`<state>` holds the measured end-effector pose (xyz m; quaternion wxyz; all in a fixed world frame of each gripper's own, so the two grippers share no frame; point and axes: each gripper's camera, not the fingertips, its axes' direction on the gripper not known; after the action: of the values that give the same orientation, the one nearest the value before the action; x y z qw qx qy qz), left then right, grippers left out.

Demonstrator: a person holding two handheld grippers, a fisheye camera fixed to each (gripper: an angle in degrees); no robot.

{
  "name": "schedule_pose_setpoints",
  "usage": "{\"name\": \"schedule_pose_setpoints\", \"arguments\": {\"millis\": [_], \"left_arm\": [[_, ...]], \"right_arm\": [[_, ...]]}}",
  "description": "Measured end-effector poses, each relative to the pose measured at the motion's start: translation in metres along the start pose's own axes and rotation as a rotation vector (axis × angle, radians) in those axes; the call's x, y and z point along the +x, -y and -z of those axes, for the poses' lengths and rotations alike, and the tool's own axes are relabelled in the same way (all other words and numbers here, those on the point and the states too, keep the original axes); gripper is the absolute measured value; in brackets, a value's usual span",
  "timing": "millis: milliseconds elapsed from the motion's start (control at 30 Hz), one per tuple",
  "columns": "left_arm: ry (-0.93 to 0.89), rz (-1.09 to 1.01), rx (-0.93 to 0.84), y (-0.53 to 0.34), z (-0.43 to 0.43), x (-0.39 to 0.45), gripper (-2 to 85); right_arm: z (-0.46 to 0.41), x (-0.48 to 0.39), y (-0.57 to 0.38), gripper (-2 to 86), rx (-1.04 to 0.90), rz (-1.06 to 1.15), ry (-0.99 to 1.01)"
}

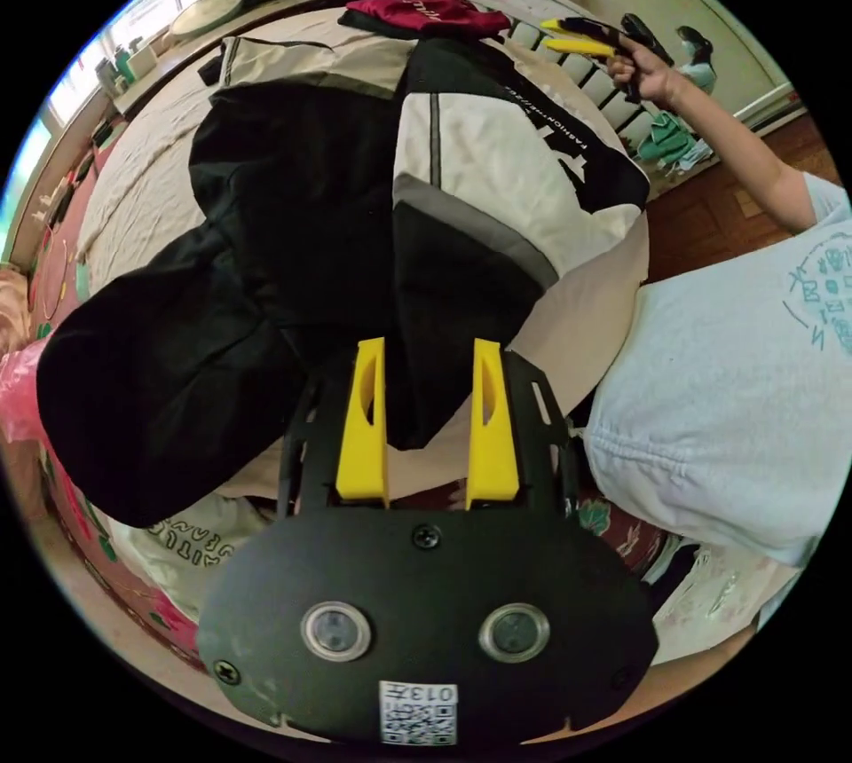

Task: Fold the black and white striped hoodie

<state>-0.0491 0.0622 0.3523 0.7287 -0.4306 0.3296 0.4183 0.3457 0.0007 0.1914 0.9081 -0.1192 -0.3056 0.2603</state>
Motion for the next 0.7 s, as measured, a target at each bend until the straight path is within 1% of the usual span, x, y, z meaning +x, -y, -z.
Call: {"name": "schedule_pose_setpoints", "arguments": {"millis": [67, 133, 167, 233, 267, 333, 367, 400, 467, 533, 600, 667, 700], "left_arm": [[-0.066, 0.015, -0.005, -0.001, -0.010, -0.004, 14.2], [-0.044, 0.003, -0.054, 0.003, -0.023, -0.003, 14.3], [-0.019, 0.005, -0.081, 0.005, -0.029, -0.005, 14.3], [-0.050, 0.023, -0.079, 0.008, -0.034, -0.010, 13.9], [-0.069, 0.028, -0.087, 0.010, -0.036, -0.014, 13.1], [-0.061, 0.013, -0.119, 0.012, -0.038, -0.016, 9.9], [-0.059, -0.002, -0.149, 0.015, -0.038, -0.019, 6.5], [-0.047, -0.016, -0.169, 0.017, -0.038, -0.021, 2.6], [-0.063, -0.046, -0.181, 0.022, -0.033, -0.023, 1.2], [-0.060, -0.069, -0.183, 0.025, -0.027, -0.023, 0.6], [-0.065, -0.084, -0.180, 0.025, -0.022, -0.023, 0.2], [-0.078, -0.095, -0.173, 0.023, -0.019, -0.023, 0.0], [-0.086, -0.100, -0.162, 0.021, -0.017, -0.024, -0.1]], "right_arm": [[-0.013, -0.018, -0.027, 11.0, -0.152, 0.148, 0.000], [-0.050, -0.040, -0.076, 10.6, -0.416, 0.284, 0.046], [-0.060, -0.045, -0.088, 10.6, -0.468, 0.302, 0.045], [-0.088, -0.059, -0.120, 11.3, -0.566, 0.338, 0.060], [-0.095, -0.060, -0.125, 11.5, -0.572, 0.328, 0.078], [-0.122, -0.061, -0.132, 11.8, -0.635, 0.267, 0.183], [-0.129, -0.061, -0.133, 11.8, -0.654, 0.263, 0.181], [-0.140, -0.060, -0.134, 11.6, -0.676, 0.278, 0.135], [-0.147, -0.058, -0.130, 11.3, -0.675, 0.277, 0.107], [-0.134, -0.054, -0.120, 10.7, -0.605, 0.241, 0.156], [-0.122, -0.053, -0.117, 10.1, -0.578, 0.251, 0.139], [-0.123, -0.054, -0.124, 9.5, -0.632, 0.293, 0.087], [-0.131, -0.054, -0.132, 9.2, -0.692, 0.321, 0.049]]}}
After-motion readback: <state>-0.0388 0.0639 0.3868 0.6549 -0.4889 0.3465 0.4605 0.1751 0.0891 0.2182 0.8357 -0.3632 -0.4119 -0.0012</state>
